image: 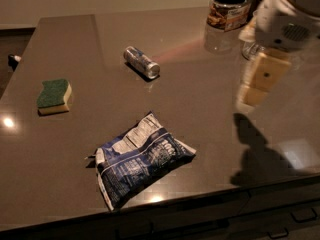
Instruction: Place redbull can upright
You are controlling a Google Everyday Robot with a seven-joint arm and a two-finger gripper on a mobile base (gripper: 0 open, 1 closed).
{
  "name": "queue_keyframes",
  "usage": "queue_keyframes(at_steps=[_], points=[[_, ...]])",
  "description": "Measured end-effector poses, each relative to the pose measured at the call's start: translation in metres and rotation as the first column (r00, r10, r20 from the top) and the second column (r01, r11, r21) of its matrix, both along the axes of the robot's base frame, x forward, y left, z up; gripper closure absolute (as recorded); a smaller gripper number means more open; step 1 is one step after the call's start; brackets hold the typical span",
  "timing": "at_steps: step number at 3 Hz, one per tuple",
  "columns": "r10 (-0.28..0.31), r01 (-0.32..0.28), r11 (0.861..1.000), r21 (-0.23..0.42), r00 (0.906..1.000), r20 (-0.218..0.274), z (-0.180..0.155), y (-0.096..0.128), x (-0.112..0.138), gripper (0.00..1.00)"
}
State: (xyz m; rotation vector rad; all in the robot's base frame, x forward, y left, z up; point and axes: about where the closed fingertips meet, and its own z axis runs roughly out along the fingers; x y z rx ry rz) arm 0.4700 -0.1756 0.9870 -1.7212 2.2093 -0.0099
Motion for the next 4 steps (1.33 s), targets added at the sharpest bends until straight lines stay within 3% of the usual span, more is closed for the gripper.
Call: queue_keyframes(at_steps=[1,2,3,4], points=[[-0.009,0.010,1.000,0.016,0.9996,-0.025,0.004,0.034,0.029,0.00],[-0.059,0.060,0.998,0.018,0.9977,-0.035,0.000,0.075,0.064,0.00],[-0.160,0.162,0.986,0.029,0.9847,-0.070,-0.017,0.107,0.106,0.00],[-0.320,0.329,0.943,0.053,0.9377,-0.136,-0.041,0.138,0.165,0.00]])
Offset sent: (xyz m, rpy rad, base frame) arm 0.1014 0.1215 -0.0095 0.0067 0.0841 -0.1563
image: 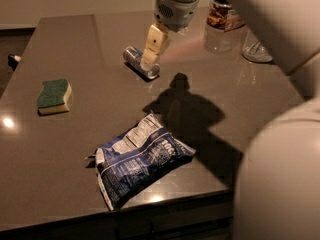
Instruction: Place redbull can upright
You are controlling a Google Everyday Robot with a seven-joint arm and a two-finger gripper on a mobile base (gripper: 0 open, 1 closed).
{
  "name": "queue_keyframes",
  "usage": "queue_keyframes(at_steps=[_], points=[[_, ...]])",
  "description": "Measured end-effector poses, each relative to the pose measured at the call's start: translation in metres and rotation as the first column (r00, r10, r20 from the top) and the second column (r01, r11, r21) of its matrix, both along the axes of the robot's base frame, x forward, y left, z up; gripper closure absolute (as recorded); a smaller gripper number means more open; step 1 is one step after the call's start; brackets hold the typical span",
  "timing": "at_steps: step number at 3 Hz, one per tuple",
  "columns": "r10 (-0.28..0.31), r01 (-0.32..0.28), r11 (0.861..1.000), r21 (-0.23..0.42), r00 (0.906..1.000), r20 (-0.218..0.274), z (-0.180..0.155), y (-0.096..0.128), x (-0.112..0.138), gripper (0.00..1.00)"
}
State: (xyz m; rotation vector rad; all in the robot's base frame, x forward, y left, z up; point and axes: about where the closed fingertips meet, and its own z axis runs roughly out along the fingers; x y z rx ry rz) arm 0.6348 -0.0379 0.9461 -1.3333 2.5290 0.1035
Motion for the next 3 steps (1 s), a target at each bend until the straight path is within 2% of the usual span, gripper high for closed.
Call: queue_keyframes(at_steps=[1,2,3], points=[[-0.090,0.090,0.995,0.032,0.9956,-0.027,-0.011,0.013,0.029,0.00],[-0.136,0.138,0.989,0.050,0.9898,-0.041,-0.021,0.034,0.054,0.00],[-0.134,0.136,0.990,0.037,0.9895,-0.055,-0.034,0.054,0.066,0.00]])
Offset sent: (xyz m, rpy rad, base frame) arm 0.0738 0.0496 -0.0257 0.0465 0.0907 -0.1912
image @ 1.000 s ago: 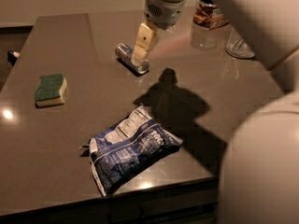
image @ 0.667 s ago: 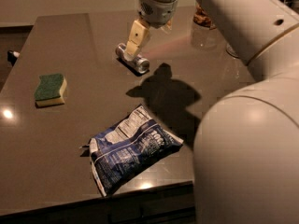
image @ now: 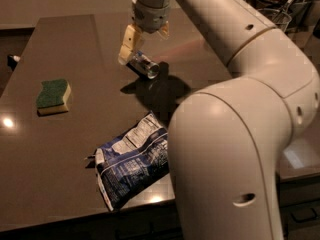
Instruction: Place redbull can upright
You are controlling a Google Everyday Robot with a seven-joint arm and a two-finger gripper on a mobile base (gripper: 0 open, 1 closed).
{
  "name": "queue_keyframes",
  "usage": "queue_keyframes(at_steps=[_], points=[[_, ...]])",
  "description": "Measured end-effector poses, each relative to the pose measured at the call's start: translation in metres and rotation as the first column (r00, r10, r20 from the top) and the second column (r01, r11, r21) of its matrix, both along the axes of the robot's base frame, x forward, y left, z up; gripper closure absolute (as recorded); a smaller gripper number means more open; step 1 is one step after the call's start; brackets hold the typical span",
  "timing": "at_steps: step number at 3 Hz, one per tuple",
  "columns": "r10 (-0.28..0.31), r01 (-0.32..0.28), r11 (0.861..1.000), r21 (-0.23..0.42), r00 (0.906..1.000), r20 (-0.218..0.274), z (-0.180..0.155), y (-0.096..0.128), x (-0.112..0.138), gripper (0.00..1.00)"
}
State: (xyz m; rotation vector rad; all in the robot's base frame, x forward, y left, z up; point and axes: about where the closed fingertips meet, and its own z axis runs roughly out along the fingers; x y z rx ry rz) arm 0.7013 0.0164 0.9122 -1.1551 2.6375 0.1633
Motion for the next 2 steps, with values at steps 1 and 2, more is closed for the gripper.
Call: queue_keyframes(at_steps=[1,2], points=[[0.018,-0.018,0.999,-0.027,0.9996,-0.020,-0.019,0.022,0.013,0.00],[0.031,-0.032,0.999,-0.037,0.9992,-0.023,-0.026,0.036,0.021,0.00]])
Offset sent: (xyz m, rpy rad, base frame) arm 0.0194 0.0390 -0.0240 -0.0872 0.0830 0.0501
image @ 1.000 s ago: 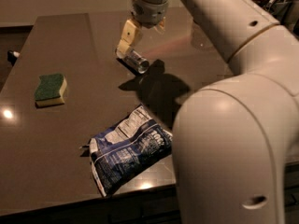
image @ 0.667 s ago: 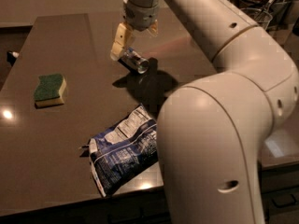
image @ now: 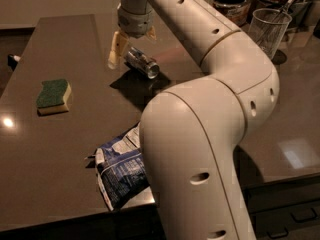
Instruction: Place redbull can upright
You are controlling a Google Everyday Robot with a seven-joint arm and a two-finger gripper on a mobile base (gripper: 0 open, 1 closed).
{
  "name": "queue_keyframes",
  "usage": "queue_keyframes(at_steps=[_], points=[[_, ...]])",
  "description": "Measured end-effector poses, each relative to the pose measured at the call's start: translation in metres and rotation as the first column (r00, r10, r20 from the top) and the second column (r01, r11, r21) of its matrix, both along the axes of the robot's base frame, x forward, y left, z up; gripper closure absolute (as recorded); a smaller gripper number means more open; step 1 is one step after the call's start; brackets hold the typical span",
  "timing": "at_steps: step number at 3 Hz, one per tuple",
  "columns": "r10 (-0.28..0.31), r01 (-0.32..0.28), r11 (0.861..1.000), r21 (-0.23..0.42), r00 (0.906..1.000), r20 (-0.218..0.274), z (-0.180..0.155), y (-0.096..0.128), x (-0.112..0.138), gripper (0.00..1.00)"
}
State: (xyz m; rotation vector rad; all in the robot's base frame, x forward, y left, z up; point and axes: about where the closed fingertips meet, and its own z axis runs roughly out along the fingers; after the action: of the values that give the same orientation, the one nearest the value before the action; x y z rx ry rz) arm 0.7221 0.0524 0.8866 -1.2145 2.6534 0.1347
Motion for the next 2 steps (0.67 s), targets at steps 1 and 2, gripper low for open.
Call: queue_keyframes(at_steps=[1,2], points=[[-0.001,0.000,1.000,-0.017,1.0000,-0.006,-0.0085,0.0030,0.0103,0.00],[-0.004,0.004,1.000,-0.018,0.9999,-0.011,-0.0156,0.0036,0.0179,0.00]])
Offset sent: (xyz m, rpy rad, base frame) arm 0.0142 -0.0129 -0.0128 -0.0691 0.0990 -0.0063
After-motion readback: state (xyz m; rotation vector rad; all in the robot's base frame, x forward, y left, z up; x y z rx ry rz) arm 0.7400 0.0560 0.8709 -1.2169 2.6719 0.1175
